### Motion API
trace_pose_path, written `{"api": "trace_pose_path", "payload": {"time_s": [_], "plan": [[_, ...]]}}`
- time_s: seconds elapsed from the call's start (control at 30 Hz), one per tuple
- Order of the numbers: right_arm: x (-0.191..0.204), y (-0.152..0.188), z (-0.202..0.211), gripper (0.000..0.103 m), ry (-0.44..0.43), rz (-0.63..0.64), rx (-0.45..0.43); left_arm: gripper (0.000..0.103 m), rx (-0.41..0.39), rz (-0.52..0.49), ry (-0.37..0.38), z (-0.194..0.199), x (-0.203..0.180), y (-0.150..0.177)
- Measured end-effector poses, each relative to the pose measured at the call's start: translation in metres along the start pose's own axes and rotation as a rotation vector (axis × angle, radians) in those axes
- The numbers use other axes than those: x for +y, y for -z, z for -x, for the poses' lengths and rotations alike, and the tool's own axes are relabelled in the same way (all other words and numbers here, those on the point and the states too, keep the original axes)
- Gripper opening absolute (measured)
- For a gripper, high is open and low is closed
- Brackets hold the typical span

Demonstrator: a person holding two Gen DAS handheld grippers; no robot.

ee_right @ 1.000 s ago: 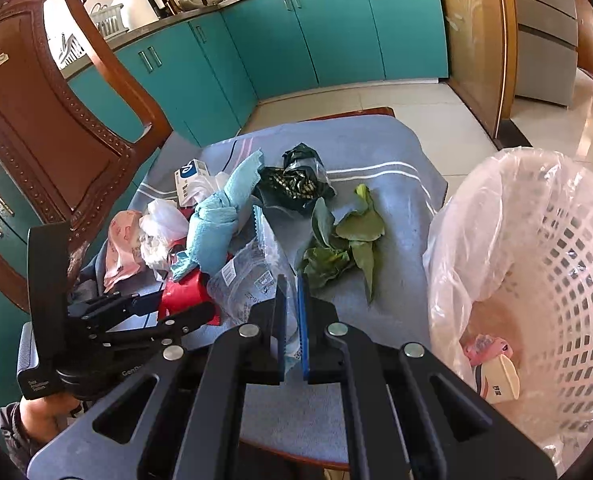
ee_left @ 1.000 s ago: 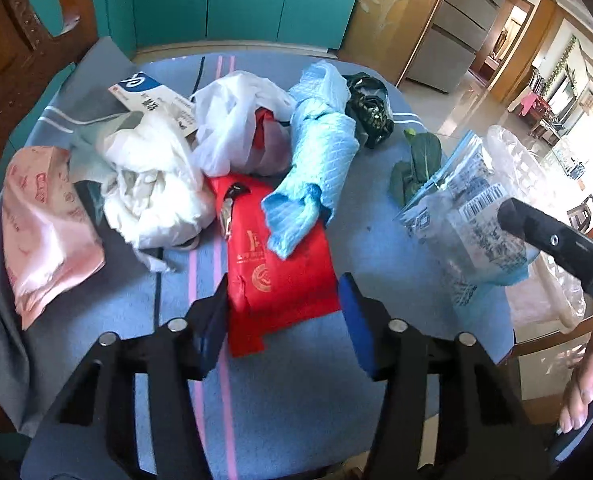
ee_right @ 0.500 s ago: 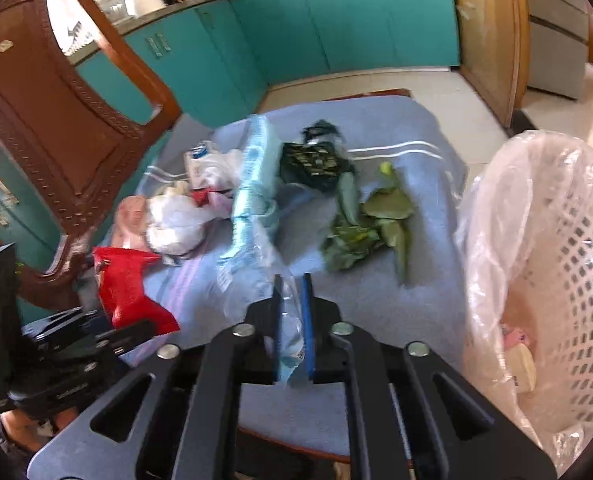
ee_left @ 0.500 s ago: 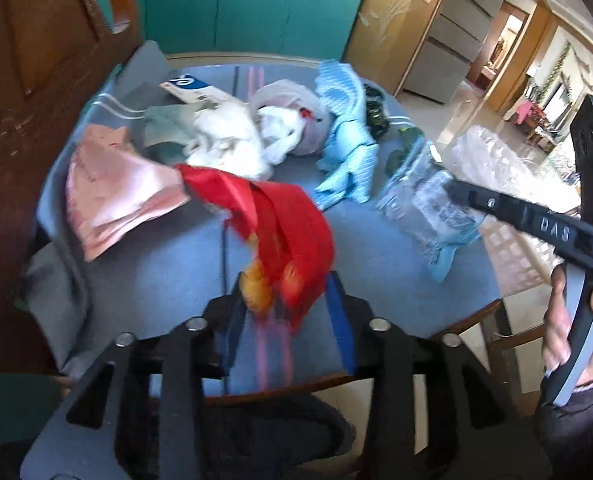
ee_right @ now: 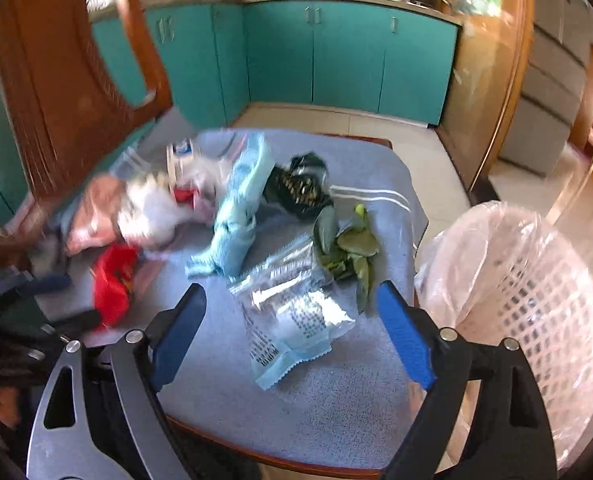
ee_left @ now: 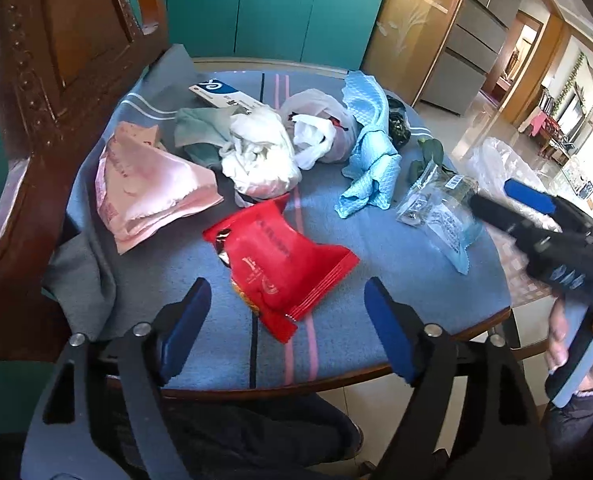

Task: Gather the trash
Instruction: 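Grasp the clear printed plastic packet on the seat with the right tool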

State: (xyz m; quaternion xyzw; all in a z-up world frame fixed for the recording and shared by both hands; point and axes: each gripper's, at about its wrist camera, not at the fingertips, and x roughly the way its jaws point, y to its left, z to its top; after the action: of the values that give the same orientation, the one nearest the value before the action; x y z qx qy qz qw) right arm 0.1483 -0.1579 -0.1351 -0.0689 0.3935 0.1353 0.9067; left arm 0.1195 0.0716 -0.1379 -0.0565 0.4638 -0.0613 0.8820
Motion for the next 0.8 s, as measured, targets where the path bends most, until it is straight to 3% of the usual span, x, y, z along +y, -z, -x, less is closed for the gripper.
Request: {"api": "trace_pose_path", "payload": {"time_s": [0.17,0.4,0.47,0.57,0.8], "plan": [[0.004,0.004,-0.025,0.085,0.010,0.018,0.071,0.088,-0.008,0.025,0.000,0.001,0.005,-0.003],[0.015,0.007,-0.036,0.084,-0.039,0.056,0.098,0.090,-0.005,0.035,-0.014,-0.001,0.005,-0.004],[0.019,0.008,-0.035,0.069,-0.061,0.061,0.105,0.091,-0.008,0.038,-0.017,0.000,0.006,-0.004],[0.020,0.009,-0.036,0.056,-0.096,0.048,0.123,0.091,-0.006,0.043,-0.018,0.000,0.007,-0.003],[0.023,0.014,-0.034,0.050,-0.156,0.034,0.155,0.092,-0.004,0.047,-0.020,0.001,0.008,-0.001]]}}
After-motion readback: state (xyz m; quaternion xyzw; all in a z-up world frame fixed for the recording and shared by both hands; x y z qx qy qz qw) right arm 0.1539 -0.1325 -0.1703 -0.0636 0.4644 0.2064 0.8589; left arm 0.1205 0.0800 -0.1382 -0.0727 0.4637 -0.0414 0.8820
